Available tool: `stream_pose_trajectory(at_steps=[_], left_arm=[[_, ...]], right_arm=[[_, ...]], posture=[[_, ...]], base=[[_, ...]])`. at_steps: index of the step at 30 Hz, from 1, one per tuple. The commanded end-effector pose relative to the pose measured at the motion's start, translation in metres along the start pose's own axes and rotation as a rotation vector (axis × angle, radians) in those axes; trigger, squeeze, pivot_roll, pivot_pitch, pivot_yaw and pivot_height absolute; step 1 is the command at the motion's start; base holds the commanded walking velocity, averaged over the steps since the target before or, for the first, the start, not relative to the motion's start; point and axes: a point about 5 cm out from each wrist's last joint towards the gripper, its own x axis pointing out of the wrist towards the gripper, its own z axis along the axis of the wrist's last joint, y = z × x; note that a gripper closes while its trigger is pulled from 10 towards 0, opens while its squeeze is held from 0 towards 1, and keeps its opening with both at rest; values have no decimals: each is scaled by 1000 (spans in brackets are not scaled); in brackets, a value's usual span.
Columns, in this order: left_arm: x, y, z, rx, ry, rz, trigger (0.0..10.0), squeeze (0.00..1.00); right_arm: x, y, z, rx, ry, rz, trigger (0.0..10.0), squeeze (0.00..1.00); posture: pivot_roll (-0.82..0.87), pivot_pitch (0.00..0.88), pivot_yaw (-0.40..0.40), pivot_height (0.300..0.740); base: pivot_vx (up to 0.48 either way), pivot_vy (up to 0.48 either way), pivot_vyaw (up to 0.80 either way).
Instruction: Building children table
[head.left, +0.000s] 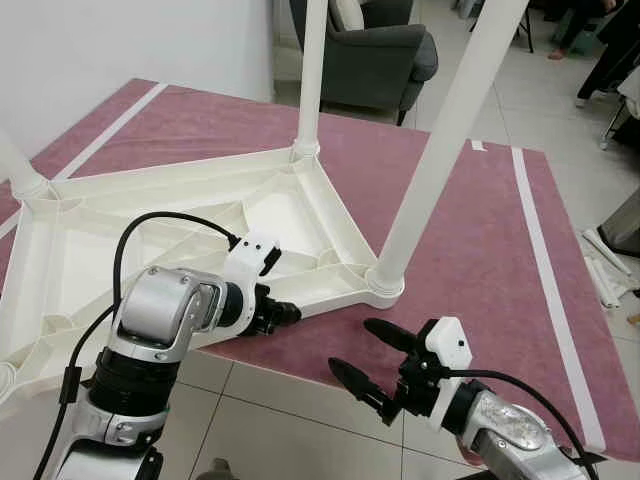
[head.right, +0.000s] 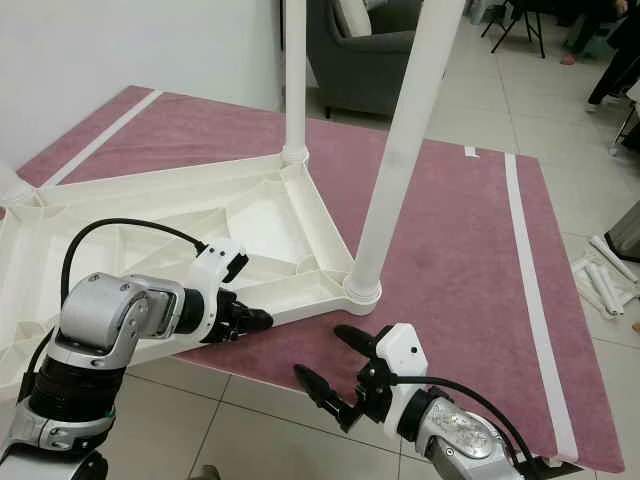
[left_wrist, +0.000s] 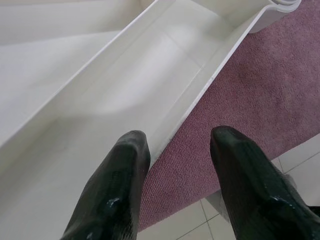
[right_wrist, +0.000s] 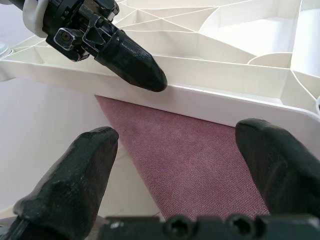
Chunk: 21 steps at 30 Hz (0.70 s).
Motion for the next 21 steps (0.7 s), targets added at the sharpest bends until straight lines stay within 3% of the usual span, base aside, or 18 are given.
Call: stream_pose_trajectory(at_steps=[1,21], left_arm=[[-34,-31,73,764,-820,-10,10000,0],[-34,-31,73,764,-820,-10,10000,0]], right_arm=[[-4,-1,-9,6,39,-10,10000,0],[-4,-1,-9,6,39,-10,10000,0]], posture=[[91,0,3,740],[91,0,3,740]], base=[[0,0,0],[0,0,0]])
